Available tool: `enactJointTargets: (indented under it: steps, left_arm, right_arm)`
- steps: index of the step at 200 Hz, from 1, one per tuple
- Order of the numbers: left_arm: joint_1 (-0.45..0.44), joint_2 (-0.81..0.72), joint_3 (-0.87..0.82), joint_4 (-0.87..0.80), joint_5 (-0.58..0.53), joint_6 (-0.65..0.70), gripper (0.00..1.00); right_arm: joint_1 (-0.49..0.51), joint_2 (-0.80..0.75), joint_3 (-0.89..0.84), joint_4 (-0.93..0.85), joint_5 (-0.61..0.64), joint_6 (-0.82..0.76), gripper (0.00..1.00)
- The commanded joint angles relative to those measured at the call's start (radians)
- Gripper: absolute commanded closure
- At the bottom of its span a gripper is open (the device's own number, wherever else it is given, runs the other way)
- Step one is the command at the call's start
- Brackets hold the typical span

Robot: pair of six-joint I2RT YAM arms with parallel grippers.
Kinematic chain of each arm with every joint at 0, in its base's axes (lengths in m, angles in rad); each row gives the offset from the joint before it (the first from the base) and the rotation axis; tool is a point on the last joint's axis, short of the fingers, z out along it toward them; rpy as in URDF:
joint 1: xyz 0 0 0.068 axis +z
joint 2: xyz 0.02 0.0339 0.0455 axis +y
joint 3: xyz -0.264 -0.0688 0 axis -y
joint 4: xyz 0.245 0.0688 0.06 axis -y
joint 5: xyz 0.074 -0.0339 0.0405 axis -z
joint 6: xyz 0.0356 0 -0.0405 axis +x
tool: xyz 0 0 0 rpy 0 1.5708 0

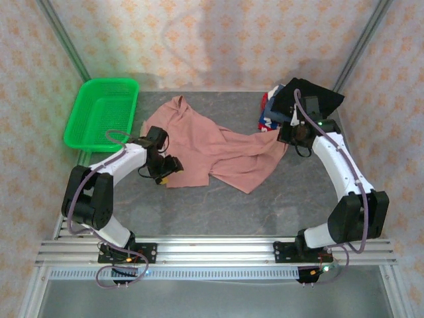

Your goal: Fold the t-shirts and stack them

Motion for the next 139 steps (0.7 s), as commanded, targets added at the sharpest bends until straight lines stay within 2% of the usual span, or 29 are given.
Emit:
enactJointTargets:
  steps: [1,26,51,96,123,139]
  left_arm:
    - [-0.001,0.005,-0.024,-0.045,-0.038,0.016,0.40]
    - [-0.005,0.005,-0.027,-0.098,-0.078,0.046,0.41]
    - [-0.007,0.018,-0.041,-0.083,-0.081,0.049,0.41]
    - [-0.021,0.075,-0.050,-0.016,-0.075,0.034,0.50]
    - [-0.029,0.148,-0.027,0.055,-0.036,0.024,0.64]
    - [-0.028,0.164,-0.001,0.062,-0.030,0.031,0.79]
  right_arm:
    - [-0.005,-0.039,-0.016,-0.028,0.018,-0.002,1.00]
    - [-0.005,-0.045,-0.025,-0.030,0.023,0.001,1.00]
    - [-0.005,-0.043,-0.035,-0.025,0.023,0.005,1.00]
    - [-0.006,-0.043,-0.041,-0.021,0.030,0.012,1.00]
    - [-0.006,-0.041,-0.045,-0.017,0.041,0.021,1.00]
    - [-0.006,-0.045,-0.034,-0.018,0.063,0.034,1.00]
